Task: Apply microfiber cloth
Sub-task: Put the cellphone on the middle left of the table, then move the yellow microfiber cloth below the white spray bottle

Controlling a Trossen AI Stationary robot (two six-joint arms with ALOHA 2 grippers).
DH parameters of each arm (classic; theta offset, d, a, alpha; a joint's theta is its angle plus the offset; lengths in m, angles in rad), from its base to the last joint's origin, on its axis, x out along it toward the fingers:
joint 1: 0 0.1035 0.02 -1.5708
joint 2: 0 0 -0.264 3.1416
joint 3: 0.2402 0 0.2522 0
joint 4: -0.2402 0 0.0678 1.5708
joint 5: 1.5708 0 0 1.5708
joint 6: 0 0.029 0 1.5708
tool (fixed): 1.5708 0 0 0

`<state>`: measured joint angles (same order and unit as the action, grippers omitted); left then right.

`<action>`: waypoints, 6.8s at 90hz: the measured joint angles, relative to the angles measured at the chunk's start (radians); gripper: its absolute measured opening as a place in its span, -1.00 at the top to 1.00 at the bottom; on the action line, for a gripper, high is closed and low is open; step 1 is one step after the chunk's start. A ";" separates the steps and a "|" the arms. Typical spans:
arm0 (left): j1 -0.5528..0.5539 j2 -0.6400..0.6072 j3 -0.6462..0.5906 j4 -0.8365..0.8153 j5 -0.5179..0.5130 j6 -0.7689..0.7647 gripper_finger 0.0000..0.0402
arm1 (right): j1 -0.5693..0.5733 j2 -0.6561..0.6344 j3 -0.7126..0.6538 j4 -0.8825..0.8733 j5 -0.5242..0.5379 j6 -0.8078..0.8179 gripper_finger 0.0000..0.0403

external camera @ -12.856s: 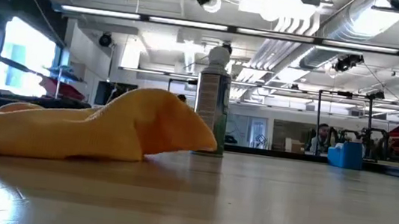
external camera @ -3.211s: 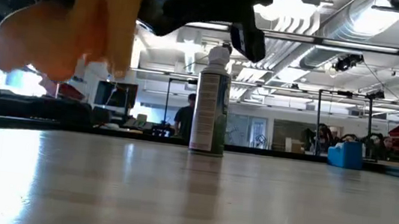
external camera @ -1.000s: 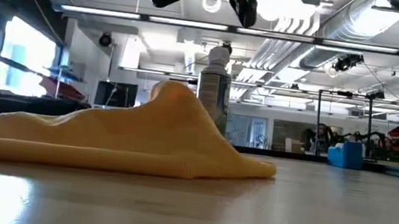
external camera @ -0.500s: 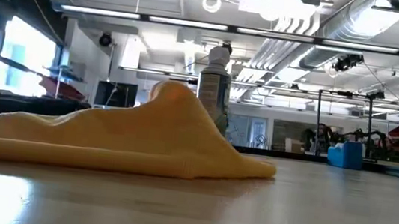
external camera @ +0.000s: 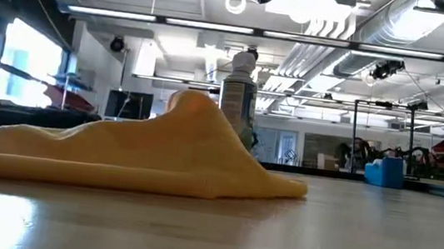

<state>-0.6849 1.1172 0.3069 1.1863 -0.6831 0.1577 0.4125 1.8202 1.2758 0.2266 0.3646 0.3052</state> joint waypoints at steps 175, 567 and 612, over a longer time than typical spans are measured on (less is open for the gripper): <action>0.082 0.095 0.000 0.200 0.235 -0.010 0.11 | -0.004 -0.061 0.000 0.013 0.010 -0.086 1.00; 0.856 0.171 0.393 -2.114 0.645 -0.337 0.13 | -0.019 0.142 0.000 -0.162 -0.053 0.116 -0.14; 0.694 0.167 0.394 -2.024 0.701 -0.420 0.12 | -0.022 0.142 0.000 -0.334 -0.021 0.108 -0.14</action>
<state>0.0091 1.2840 0.7013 -0.8381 0.0181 -0.2620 0.3908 1.9617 1.2762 -0.1079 0.3432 0.4130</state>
